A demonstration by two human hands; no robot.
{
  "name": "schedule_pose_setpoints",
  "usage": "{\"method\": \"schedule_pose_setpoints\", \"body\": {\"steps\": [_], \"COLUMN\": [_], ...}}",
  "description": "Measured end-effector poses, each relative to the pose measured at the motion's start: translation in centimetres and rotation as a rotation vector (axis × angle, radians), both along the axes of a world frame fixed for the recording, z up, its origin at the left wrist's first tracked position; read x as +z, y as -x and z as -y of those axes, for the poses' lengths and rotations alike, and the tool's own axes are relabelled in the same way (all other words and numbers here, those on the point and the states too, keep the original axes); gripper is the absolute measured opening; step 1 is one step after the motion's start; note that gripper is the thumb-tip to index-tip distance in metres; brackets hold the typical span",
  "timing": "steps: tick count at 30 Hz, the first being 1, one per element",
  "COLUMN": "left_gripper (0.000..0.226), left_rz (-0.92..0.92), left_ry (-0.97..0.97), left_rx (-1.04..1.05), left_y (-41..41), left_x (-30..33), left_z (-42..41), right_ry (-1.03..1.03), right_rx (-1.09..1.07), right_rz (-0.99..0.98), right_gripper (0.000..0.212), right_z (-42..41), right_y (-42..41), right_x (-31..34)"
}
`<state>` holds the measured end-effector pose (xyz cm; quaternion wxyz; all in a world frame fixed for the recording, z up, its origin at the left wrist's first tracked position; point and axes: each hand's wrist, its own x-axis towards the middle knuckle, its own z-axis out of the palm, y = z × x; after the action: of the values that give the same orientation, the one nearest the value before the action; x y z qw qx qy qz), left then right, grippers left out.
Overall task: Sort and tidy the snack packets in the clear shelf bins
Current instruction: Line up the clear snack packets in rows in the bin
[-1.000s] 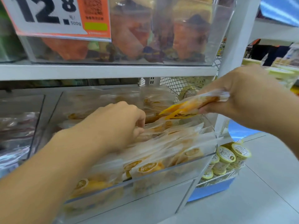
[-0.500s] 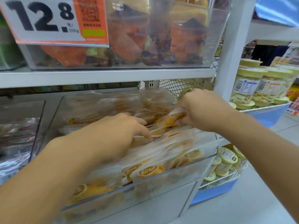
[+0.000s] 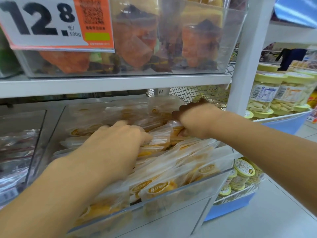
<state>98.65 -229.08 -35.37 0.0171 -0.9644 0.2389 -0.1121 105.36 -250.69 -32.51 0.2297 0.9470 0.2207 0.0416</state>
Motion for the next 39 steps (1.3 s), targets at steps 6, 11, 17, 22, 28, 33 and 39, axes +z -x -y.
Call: {"method": "schedule_pose_setpoints", "body": {"steps": [6, 11, 17, 22, 28, 33, 39], "left_gripper": [0.048, 0.052, 0.027, 0.066, 0.063, 0.074, 0.069], "left_rz": [0.021, -0.003, -0.084, -0.191, -0.23, -0.232, -0.238], "left_ry": [0.035, 0.054, 0.111, 0.206, 0.051, 0.067, -0.015], "left_rx": [0.05, 0.06, -0.019, -0.079, -0.117, -0.12, -0.112], "left_y": [-0.1, -0.2, 0.3, 0.6, 0.1, -0.1, 0.0], "left_x": [0.2, 0.2, 0.3, 0.7, 0.5, -0.1, 0.5], "left_z": [0.1, 0.0, -0.5, 0.1, 0.3, 0.0, 0.3], "right_ry": [-0.302, -0.287, -0.217, -0.184, -0.224, -0.151, -0.33], "right_rx": [0.028, 0.027, -0.004, -0.012, -0.071, -0.003, 0.01], "right_rz": [0.064, -0.079, -0.119, -0.188, -0.286, -0.047, -0.304], "right_gripper": [0.027, 0.014, 0.012, 0.013, 0.026, 0.024, 0.013], "right_z": [1.6, 1.1, -0.3, -0.8, -0.1, -0.2, -0.7], "right_y": [2.2, 1.1, -1.0, -0.9, -1.0, 1.7, 2.9], "right_x": [1.9, 1.8, 1.0, -0.7, 0.0, 1.9, 1.9]}}
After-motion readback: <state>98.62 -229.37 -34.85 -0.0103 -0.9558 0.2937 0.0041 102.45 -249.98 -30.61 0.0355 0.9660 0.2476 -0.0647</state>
